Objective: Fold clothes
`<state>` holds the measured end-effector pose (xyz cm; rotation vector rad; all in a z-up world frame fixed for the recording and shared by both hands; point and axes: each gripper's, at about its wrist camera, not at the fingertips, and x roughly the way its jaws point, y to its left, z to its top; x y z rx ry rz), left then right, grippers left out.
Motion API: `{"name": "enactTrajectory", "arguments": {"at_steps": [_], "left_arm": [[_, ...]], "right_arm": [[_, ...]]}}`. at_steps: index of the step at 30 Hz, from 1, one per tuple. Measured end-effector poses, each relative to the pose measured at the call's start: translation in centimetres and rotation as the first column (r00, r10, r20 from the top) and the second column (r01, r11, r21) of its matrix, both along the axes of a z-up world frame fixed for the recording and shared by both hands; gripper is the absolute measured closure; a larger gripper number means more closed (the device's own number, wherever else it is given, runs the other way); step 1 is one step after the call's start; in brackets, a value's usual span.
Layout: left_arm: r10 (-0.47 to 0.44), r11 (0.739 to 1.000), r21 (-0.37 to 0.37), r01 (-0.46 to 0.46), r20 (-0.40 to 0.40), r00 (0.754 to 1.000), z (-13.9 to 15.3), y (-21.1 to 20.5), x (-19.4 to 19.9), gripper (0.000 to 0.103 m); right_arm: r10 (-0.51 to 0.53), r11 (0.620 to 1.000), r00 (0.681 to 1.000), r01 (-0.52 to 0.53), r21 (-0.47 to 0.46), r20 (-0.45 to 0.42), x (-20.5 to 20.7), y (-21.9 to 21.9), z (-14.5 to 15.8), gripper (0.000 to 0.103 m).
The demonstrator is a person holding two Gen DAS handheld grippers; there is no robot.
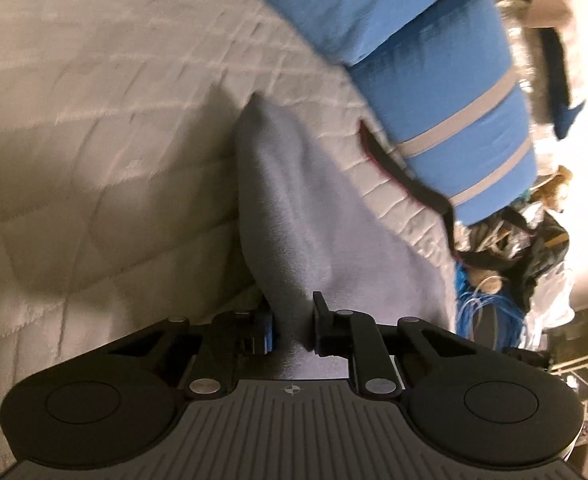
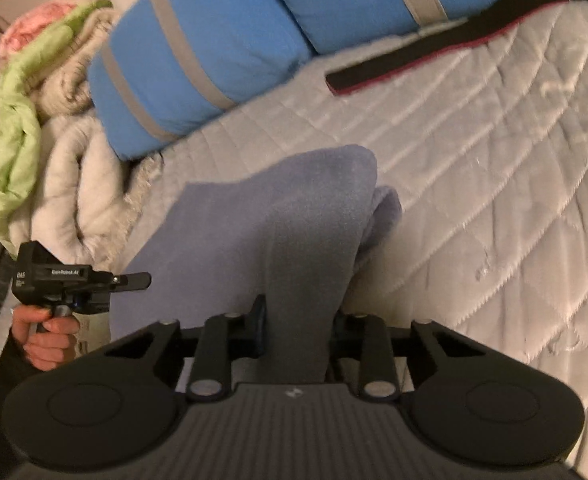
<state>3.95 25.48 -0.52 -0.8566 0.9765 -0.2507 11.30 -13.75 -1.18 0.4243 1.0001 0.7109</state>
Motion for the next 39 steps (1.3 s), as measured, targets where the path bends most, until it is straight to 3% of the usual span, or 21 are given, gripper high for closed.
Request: {"name": "enactTrajectory", "arguments": {"at_steps": [7,14,19,20,21,22,23,25,30,32,35,37,38,39], "left_arm": [[0.034,0.999,0.011,-0.035,0.097,0.995,2.4,0.2,0.8,0.088],[0.067,0.996,0.042,-0.075,0.182,0.981,4.6,0.3,4.1,0.088],[0.084,0.987,0.114,-0.116,0.255,0.963,6.1,-0.4,7.4,0.087],[0.095,0.982,0.133,-0.133,0.258,0.962,6.0,-0.5,8.1,0.084],[0.11,0.977,0.151,-0.15,0.243,0.964,5.7,-0.5,8.7,0.076],[0.125,0.972,0.169,-0.165,0.226,0.966,5.2,-0.5,9.2,0.068],[0.134,0.968,0.185,-0.17,0.195,0.972,4.7,-0.4,9.5,0.053],[0.154,0.96,0.215,-0.182,0.142,0.978,3.6,-0.1,10.0,0.051],[0.212,0.954,0.188,-0.232,0.123,0.97,2.5,0.8,9.1,0.05],[0.223,0.951,0.188,-0.244,0.128,0.966,2.3,1.0,8.6,0.05],[0.238,0.936,0.23,-0.265,0.138,0.961,2.5,1.0,8.4,0.05],[0.244,0.919,0.275,-0.281,0.163,0.956,2.8,0.5,8.2,0.051],[0.239,0.909,0.302,-0.286,0.182,0.954,3.1,0.1,8.1,0.052],[0.218,0.898,0.34,-0.278,0.206,0.954,3.3,-0.5,8.2,0.058]], "right_arm": [[-0.037,0.998,0.994,0.031,0.06,0.099,1.2,-0.4,1.9,0.075],[-0.077,0.995,0.982,0.064,0.082,0.171,4.6,0.1,3.6,0.075],[-0.125,0.99,0.969,0.108,0.088,0.213,7.5,0.4,4.4,0.075],[-0.139,0.989,0.963,0.124,0.078,0.23,7.9,0.6,4.5,0.069],[-0.152,0.988,0.957,0.139,0.069,0.247,8.3,0.7,4.6,0.044],[-0.18,0.984,0.95,0.178,0.032,0.257,8.8,0.8,4.3,0.033],[-0.19,0.981,0.951,0.195,0.004,0.245,9.2,0.9,3.8,0.018],[-0.217,0.973,0.954,0.228,-0.03,0.207,9.9,0.6,2.6,0.018],[-0.307,0.949,0.944,0.314,-0.042,0.121,10.4,-1.0,0.9,0.018],[-0.321,0.945,0.939,0.326,-0.019,0.125,10.0,-1.1,1.1,0.018],[-0.34,0.936,0.919,0.352,-0.026,0.201,9.0,-0.5,1.7,0.02],[-0.337,0.931,0.903,0.362,-0.048,0.267,8.4,0.0,2.0,0.029],[-0.331,0.93,0.894,0.364,-0.058,0.302,8.1,0.4,2.1,0.041],[-0.318,0.932,0.89,0.356,-0.063,0.327,7.8,0.7,2.2,0.06]]}}
